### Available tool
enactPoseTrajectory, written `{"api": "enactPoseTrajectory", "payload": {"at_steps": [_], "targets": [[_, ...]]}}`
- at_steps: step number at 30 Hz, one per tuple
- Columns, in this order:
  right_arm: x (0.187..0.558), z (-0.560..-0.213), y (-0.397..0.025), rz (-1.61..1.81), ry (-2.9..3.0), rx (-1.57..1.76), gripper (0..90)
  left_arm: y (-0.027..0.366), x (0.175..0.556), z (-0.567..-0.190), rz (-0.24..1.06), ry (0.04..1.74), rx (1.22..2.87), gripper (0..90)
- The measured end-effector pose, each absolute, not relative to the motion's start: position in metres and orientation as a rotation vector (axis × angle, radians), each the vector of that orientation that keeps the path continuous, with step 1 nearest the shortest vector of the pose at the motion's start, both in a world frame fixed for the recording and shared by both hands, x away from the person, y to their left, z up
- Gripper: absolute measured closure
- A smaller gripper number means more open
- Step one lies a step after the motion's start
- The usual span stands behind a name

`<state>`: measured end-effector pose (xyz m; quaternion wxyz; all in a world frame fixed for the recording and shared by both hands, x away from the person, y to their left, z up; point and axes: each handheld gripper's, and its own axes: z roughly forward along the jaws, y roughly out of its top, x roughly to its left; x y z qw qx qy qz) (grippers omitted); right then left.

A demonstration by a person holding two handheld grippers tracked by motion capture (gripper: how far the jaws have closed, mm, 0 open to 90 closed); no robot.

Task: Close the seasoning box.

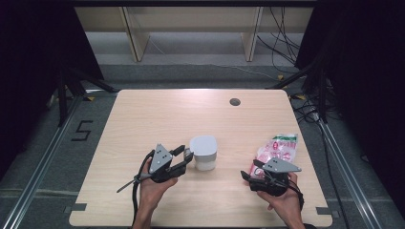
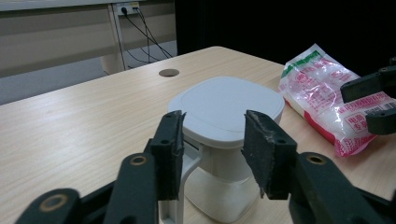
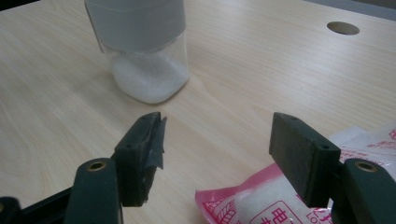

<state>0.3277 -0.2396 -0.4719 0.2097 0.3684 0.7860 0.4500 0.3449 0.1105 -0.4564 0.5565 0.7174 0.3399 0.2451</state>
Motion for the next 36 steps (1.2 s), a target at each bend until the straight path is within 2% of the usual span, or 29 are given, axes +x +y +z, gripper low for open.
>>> {"api": "enactPoseTrajectory", "payload": {"at_steps": [5, 12, 36], "targets": [[0.326, -0.472, -0.238, 1.257, 2.200, 1.053, 35.6, 0.114, 0.343, -0.461, 0.568, 0.831, 1.699, 44.3], [0.327, -0.473, -0.238, 1.258, 2.224, 1.031, 34.7, 0.120, 0.339, -0.465, 0.557, 0.826, 1.725, 37.8], [0.325, -0.476, -0.233, 1.275, 2.267, 1.012, 33.9, 0.125, 0.324, -0.485, 0.536, 0.862, 1.741, 32.9]]}}
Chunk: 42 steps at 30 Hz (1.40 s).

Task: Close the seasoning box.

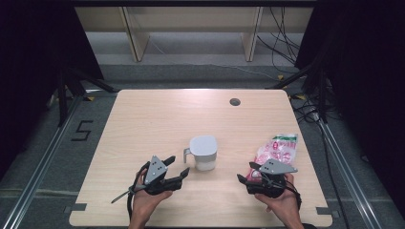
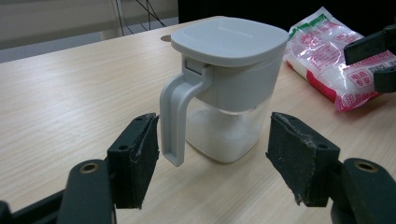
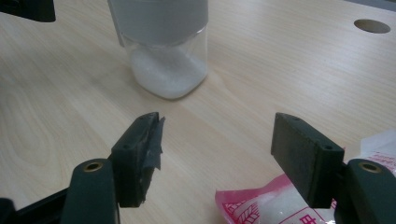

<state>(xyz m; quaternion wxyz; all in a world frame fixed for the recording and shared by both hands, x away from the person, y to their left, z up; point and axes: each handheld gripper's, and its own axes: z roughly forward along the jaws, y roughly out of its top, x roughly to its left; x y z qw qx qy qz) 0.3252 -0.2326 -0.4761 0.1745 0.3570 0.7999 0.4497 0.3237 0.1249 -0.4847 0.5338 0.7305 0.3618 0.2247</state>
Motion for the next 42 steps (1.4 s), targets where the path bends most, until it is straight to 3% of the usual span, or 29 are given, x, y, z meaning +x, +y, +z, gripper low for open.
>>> {"api": "enactPoseTrajectory", "payload": {"at_steps": [42], "targets": [[0.304, -0.489, -0.230, 1.205, 2.405, 0.941, 25.9, 0.122, 0.290, -0.507, 0.509, 0.843, 1.792, 30.3]]}}
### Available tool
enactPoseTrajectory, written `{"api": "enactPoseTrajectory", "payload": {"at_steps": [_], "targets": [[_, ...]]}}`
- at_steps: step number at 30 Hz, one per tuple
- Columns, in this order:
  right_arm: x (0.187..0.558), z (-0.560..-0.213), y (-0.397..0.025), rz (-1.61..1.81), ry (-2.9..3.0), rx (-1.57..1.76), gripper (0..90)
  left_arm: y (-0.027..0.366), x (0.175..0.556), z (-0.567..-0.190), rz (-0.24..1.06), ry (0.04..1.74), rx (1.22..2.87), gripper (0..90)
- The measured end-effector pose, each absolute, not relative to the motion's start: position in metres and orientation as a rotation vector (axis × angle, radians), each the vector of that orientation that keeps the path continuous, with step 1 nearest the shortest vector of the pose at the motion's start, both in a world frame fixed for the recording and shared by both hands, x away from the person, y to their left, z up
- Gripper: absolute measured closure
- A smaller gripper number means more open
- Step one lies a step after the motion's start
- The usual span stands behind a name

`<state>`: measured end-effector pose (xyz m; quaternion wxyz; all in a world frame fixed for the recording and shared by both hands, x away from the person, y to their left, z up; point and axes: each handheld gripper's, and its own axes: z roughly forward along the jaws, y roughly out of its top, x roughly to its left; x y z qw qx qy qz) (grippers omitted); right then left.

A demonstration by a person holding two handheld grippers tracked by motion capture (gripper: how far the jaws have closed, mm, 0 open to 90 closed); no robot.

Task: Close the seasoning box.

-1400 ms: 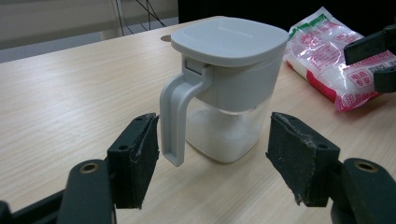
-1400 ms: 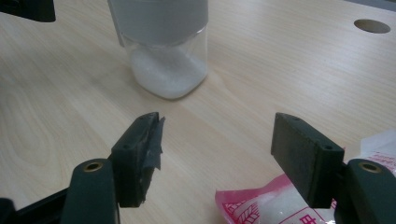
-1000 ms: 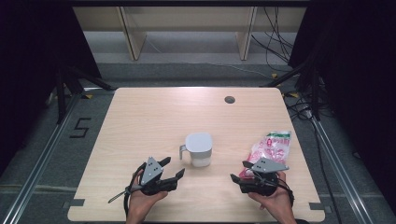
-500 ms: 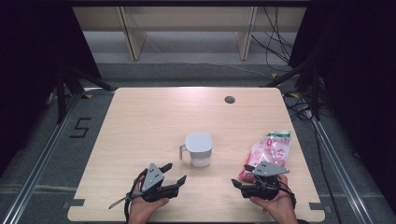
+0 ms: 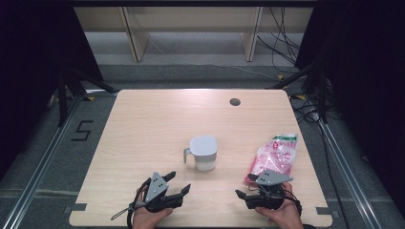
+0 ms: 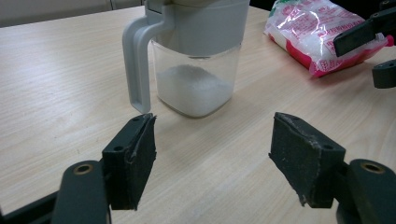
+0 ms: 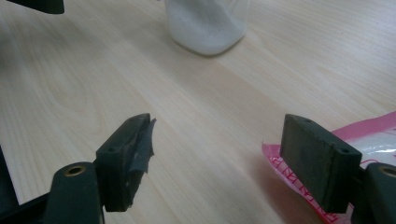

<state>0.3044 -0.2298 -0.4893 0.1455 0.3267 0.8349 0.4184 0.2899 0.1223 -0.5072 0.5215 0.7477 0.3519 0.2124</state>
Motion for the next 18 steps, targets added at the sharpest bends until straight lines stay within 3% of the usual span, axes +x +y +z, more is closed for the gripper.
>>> {"api": "enactPoseTrajectory", "payload": {"at_steps": [18], "targets": [[0.3024, -0.4930, -0.2269, 1.178, 2.434, 0.896, 24.8, 0.1284, 0.2942, -0.5102, 0.505, 0.894, 1.794, 28.9]]}}
